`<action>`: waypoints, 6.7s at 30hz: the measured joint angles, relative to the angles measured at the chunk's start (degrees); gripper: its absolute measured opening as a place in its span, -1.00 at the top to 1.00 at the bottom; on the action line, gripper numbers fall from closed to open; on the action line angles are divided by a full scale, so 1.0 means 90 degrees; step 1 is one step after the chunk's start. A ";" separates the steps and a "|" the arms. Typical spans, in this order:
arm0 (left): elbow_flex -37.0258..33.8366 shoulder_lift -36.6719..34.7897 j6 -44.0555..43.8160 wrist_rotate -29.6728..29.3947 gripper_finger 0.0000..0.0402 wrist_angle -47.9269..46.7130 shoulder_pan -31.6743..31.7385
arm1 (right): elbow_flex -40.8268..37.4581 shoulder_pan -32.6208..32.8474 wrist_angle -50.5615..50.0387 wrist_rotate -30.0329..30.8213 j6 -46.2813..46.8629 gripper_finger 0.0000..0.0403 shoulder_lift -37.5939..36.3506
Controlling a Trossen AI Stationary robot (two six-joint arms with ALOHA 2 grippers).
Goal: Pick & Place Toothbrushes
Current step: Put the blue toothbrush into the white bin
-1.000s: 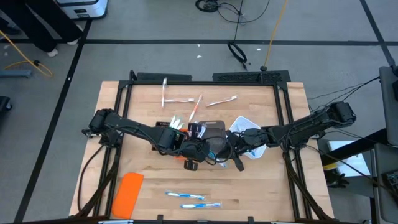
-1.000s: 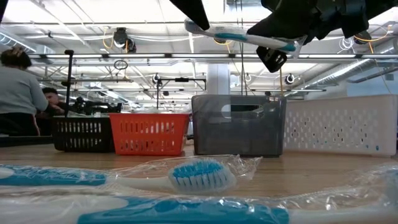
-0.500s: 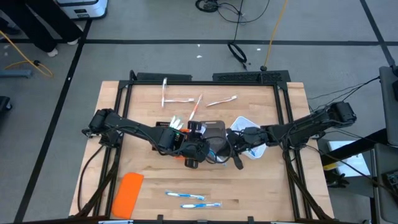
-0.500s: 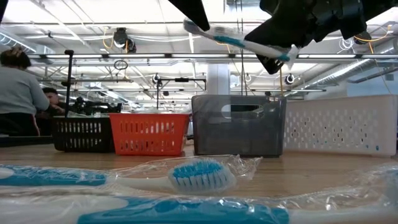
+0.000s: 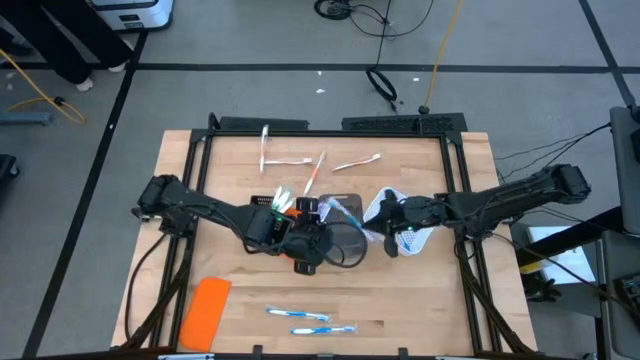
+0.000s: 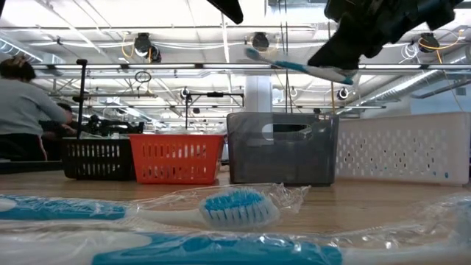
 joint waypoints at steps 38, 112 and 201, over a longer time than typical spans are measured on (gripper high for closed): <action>-0.0007 0.0002 -0.0491 0.0009 0.15 -0.0240 -0.0059 | -0.0492 0.1558 -0.4628 0.2045 0.4198 1.00 -0.1516; -0.3900 0.0194 -0.4604 0.3830 0.15 0.3777 -0.1551 | -0.0583 0.1549 -0.2247 0.1869 0.1676 0.46 -0.1526; -0.0476 0.0708 0.0233 0.1146 0.97 0.3968 0.0899 | -0.0588 0.1547 0.0988 0.2095 -0.1834 0.79 -0.1516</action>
